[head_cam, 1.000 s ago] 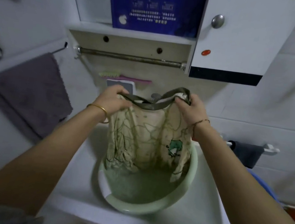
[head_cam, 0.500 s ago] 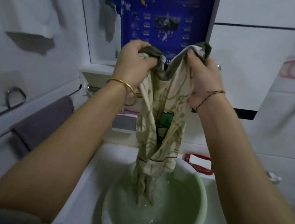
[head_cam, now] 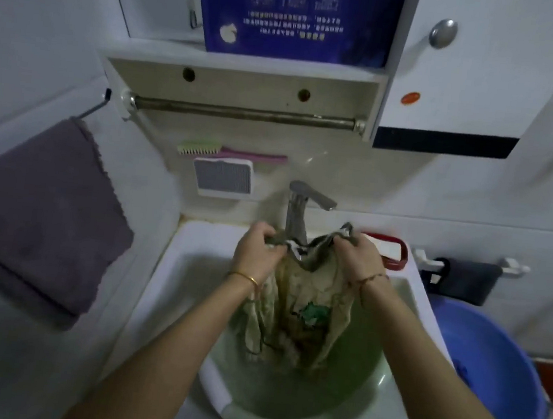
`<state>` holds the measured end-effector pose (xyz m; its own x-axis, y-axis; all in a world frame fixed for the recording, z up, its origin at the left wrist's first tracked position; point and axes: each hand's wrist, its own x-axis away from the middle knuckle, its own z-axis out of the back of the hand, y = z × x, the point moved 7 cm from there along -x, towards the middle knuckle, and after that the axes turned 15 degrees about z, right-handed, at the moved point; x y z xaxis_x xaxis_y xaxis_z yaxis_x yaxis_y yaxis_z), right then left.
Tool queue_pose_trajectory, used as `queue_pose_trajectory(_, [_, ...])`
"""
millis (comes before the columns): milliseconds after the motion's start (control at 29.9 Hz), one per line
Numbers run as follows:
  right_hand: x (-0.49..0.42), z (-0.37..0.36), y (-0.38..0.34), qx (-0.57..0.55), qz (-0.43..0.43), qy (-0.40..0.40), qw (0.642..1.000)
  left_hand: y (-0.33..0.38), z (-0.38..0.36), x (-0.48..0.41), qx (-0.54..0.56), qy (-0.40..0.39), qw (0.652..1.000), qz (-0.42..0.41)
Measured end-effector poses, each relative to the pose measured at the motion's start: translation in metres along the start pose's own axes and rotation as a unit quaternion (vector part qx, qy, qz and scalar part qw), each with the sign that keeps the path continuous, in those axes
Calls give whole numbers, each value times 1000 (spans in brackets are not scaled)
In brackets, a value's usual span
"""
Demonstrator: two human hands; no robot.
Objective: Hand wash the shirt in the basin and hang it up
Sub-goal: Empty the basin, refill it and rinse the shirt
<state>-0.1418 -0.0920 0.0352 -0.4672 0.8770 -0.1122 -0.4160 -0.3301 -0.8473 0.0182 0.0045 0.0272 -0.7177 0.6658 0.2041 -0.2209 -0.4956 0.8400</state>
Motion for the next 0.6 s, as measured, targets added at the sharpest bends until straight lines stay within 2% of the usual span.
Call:
queue_pose_trajectory(100, [8,-31,41,79,-45,-35,995,-56,-28,-16,-67,6,997,40])
queue_pose_trajectory(200, [12,-63,74,177,-67,-75,979,-88,-54,-21,-208,29,978,9])
queue_pose_trajectory(234, [12,-74,84,245,-59,-111,961,-96,-62,-20,-260,33,965,2])
queue_pose_trajectory(301, [14,-99,101,399,9,-192,897,-112,-83,-17,-346,15,938,-1])
queue_pose_trajectory(334, [17,-112,111,432,44,-233,870,-125,-96,-17,-382,-4,924,1])
queue_pose_trajectory(368, [20,-122,120,438,68,-260,858,-136,-107,-19,-413,-14,910,-3])
queue_pose_trajectory(434, [26,-140,147,410,79,-305,856,-152,-118,-23,-456,6,889,-29])
queue_pose_trajectory(601, [38,-157,189,428,63,-357,828,-197,-153,-33,-453,-71,888,15])
